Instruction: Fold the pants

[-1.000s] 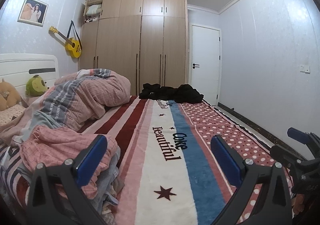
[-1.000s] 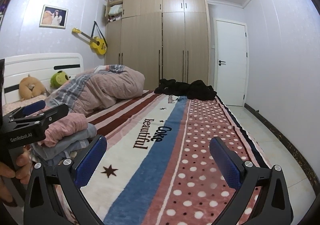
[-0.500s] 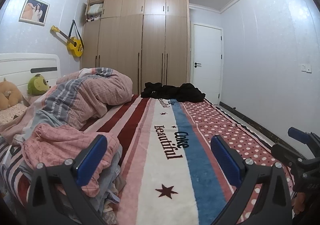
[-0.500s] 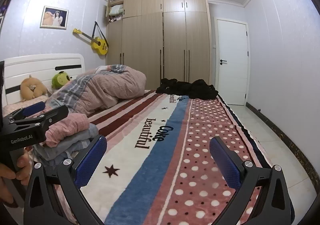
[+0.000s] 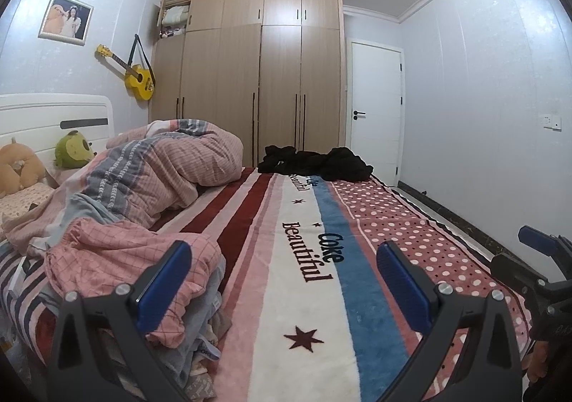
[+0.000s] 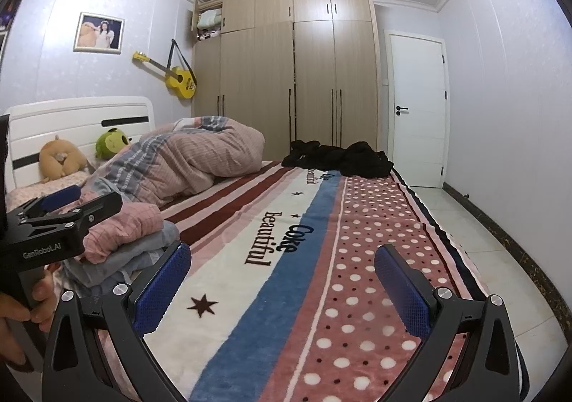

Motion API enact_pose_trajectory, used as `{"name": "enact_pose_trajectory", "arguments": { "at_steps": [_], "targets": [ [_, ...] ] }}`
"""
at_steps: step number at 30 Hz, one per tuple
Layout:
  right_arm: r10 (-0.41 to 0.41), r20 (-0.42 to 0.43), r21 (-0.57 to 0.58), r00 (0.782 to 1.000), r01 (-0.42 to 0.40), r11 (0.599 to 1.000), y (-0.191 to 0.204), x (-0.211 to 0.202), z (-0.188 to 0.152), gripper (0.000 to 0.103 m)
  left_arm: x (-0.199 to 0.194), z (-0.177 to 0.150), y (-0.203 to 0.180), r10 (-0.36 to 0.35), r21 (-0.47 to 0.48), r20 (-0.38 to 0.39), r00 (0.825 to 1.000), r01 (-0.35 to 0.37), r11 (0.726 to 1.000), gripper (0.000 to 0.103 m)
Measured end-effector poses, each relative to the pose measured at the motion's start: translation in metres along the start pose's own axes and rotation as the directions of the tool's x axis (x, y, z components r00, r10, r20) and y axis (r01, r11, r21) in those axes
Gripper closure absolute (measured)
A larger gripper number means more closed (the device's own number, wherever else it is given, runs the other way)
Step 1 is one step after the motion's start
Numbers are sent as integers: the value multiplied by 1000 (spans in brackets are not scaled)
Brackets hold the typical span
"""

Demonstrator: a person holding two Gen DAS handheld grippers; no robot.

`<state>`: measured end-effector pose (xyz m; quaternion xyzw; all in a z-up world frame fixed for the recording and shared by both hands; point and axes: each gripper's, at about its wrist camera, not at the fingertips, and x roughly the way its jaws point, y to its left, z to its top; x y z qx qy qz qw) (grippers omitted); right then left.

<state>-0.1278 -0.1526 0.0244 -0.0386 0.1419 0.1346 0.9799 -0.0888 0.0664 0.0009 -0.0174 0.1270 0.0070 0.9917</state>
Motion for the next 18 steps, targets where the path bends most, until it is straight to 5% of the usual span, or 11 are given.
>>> {"name": "enact_pose_trajectory", "arguments": {
  "at_steps": [18],
  "targets": [
    [12,-4,1,1000,-12,1000,6,-2,-3,0,-2,-3,4,17,-4,-7,1000,-17,1000,1]
  ]
}}
